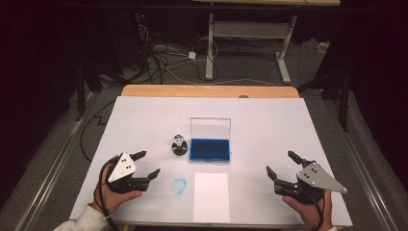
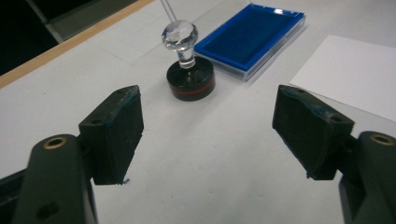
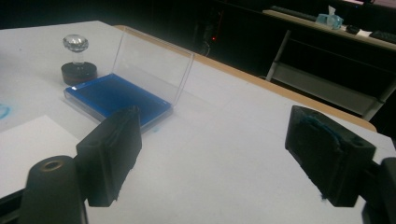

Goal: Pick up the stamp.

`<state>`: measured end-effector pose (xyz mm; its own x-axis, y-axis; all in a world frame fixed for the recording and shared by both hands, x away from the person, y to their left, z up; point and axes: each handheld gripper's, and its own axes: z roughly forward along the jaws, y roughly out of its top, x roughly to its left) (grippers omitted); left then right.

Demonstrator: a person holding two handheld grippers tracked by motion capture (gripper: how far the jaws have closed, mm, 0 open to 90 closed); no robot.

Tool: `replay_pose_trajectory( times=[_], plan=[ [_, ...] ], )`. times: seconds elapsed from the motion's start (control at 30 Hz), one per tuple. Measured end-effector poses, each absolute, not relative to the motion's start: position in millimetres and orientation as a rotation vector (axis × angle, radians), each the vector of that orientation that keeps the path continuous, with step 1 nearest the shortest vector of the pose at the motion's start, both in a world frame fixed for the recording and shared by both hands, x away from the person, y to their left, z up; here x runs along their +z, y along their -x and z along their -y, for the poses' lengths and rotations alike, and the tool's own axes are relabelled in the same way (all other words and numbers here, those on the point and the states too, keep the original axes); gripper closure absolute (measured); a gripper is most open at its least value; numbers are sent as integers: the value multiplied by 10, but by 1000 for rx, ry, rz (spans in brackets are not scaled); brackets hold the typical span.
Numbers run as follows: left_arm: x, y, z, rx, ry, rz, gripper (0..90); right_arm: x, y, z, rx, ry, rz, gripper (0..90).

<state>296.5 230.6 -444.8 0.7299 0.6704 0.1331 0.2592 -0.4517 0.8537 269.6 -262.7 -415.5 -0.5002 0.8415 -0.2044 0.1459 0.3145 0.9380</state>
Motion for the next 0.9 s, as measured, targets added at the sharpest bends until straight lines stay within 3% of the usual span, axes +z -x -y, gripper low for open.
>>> replay_pose_trajectory(
  times=[0.9],
  plan=[
    [-4382, -3035, -2290, 545, -2125, -685, 246, -4211, -2689, 2507, 1185, -824, -1912, 212]
  ],
)
